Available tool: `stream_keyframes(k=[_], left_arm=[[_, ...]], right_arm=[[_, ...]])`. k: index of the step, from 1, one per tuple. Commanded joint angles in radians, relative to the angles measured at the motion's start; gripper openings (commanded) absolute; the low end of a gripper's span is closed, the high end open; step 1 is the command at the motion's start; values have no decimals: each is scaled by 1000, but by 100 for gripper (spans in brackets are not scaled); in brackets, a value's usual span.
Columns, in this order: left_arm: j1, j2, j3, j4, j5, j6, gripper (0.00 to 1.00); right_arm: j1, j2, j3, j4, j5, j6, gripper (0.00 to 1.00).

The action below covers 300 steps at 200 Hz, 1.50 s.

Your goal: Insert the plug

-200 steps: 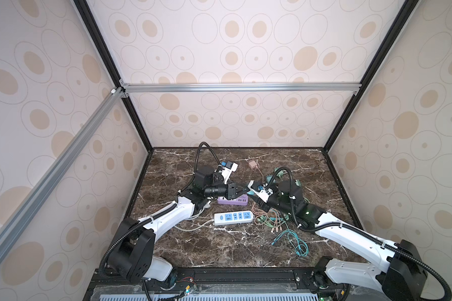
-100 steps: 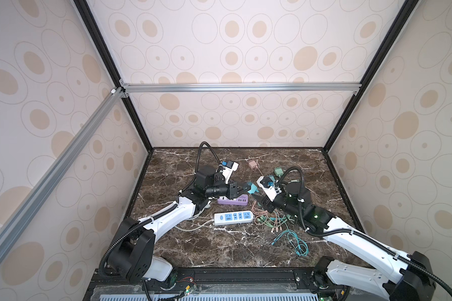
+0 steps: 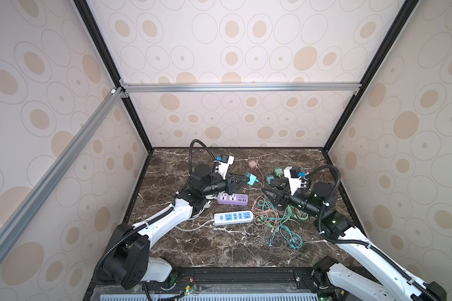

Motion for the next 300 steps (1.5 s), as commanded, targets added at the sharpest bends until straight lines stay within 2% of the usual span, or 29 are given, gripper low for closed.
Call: stream_keyframes(k=[1, 26, 69, 112, 176, 211, 300], left_arm=[[9, -37, 8, 179, -24, -53, 0], [10, -35, 17, 228, -41, -89, 0], [10, -26, -34, 478, 1, -224, 0], [10, -17, -57, 598, 56, -288, 0], [10, -7, -83, 732, 108, -362, 0], [10, -2, -93, 794, 123, -396, 0], [10, -11, -115, 826, 122, -403, 0]], right_arm=[[-7, 39, -40, 277, -179, 254, 67], [-8, 100, -78, 487, -209, 370, 65], [-4, 220, -72, 747, -255, 495, 68], [-2, 262, -23, 790, -268, 495, 70], [31, 320, 51, 839, -275, 484, 65], [64, 356, 95, 844, -260, 457, 61], [90, 414, 161, 925, -249, 471, 47]])
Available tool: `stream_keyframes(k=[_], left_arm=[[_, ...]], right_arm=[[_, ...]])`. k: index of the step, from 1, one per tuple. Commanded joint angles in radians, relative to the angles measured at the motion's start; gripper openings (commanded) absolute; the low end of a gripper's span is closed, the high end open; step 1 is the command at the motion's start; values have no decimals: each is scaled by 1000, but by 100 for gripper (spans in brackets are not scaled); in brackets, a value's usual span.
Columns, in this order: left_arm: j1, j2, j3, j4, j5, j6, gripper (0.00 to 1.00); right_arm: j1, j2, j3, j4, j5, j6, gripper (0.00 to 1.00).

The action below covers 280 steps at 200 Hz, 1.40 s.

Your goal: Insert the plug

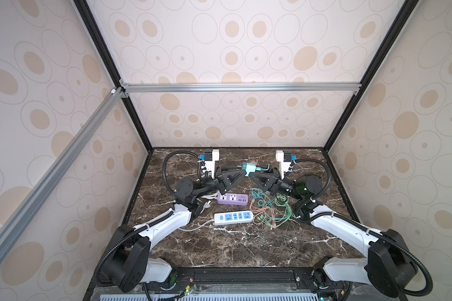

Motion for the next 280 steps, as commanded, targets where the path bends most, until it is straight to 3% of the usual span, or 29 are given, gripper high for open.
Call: stream_keyframes(k=[1, 132, 165, 230, 280], left_arm=[[5, -5, -1, 68, 38, -27, 0], [5, 16, -16, 133, 31, -64, 0], [8, -8, -19, 51, 27, -18, 18], [55, -176, -64, -378, -61, 221, 59], [82, -301, -110, -678, -144, 395, 68]], right_arm=[[13, 8, 43, 82, 1, 6, 47], [26, 22, 77, 67, -7, -3, 28], [26, -12, 98, -84, 3, -77, 19], [16, -64, 187, -459, 24, -289, 10], [-49, -21, 348, -749, -9, -456, 9]])
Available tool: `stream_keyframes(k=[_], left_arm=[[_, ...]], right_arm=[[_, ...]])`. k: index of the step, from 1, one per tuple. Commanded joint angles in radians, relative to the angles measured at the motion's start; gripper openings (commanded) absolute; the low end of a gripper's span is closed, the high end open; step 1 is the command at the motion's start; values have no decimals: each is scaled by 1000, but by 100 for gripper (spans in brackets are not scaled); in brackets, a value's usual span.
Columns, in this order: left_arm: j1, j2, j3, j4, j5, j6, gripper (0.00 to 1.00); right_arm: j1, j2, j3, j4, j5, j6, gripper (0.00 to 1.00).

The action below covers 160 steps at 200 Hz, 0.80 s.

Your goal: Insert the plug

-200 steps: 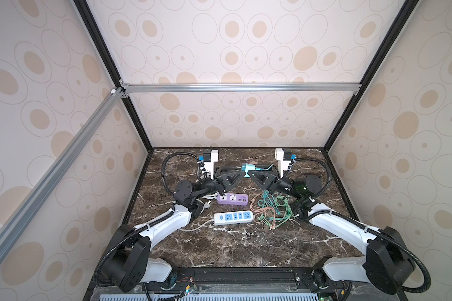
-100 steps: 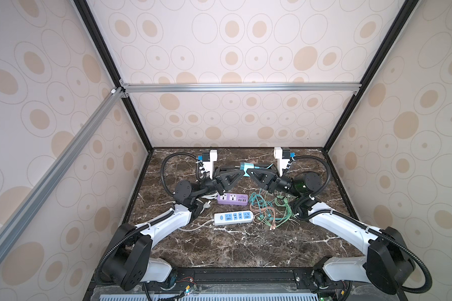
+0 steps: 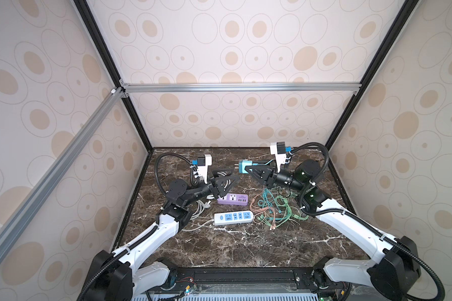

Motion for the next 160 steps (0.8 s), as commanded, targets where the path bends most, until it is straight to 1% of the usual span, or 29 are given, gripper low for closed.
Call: stream_keyframes(k=[1, 16, 31, 42, 51, 70, 92, 128, 144, 160], left_arm=[[15, -54, -21, -205, -57, 136, 68], [21, -82, -40, -305, -113, 176, 69], [23, -99, -48, -412, -199, 207, 69], [24, -100, -48, -487, -261, 224, 69], [25, -96, -49, -556, -335, 233, 69], [27, -88, -53, -642, -422, 244, 68], [29, -85, -70, -687, -493, 247, 68], [32, -76, -115, -687, -547, 235, 67], [33, -65, -132, -686, -565, 234, 66], [37, -53, -148, -679, -582, 233, 64]], right_arm=[[-34, 20, 103, -169, -22, -134, 9], [-57, 65, 181, -253, -40, -184, 9], [-75, 127, 263, -327, -59, -234, 9], [-80, 181, 334, -389, -57, -275, 9], [-83, 225, 392, -440, -55, -312, 9], [-87, 323, 513, -535, -39, -385, 9], [-91, 451, 669, -636, -21, -449, 9], [-90, 680, 916, -772, 8, -527, 8], [-88, 775, 993, -818, 22, -564, 7], [-83, 848, 1034, -855, 32, -603, 7]])
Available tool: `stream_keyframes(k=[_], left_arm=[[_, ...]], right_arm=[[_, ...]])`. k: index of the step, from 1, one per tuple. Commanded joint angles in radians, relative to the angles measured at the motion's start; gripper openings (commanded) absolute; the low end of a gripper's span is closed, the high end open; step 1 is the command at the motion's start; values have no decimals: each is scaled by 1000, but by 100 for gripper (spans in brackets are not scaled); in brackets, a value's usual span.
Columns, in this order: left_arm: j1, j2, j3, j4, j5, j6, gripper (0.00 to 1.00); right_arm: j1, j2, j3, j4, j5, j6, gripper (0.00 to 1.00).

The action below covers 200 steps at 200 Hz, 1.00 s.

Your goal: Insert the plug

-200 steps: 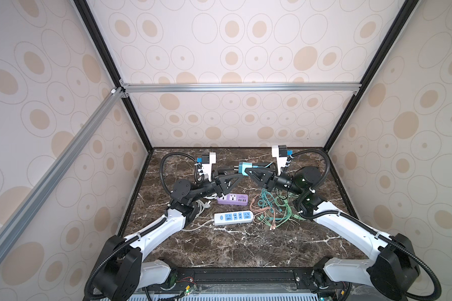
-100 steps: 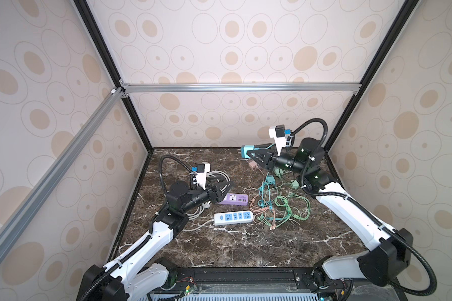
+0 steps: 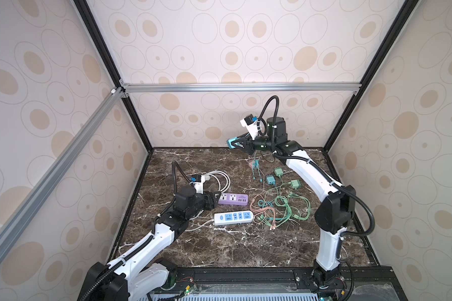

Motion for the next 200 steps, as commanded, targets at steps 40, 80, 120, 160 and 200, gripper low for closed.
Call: stream_keyframes(k=[40, 80, 120, 160, 200], left_arm=[[29, 63, -46, 37, -35, 12, 56], [50, 135, -55, 107, 16, 2, 48], [61, 218, -47, 186, 66, -8, 41], [64, 297, -23, 218, 85, -17, 37], [70, 376, 3, 254, 103, -28, 32]], right_arm=[[29, 184, 93, -210, 63, -193, 6], [69, 207, 72, -303, 115, -296, 6], [90, 195, 7, -324, 131, -350, 6], [121, 198, -3, -387, 180, -426, 5], [129, 199, -17, -404, 186, -448, 5]])
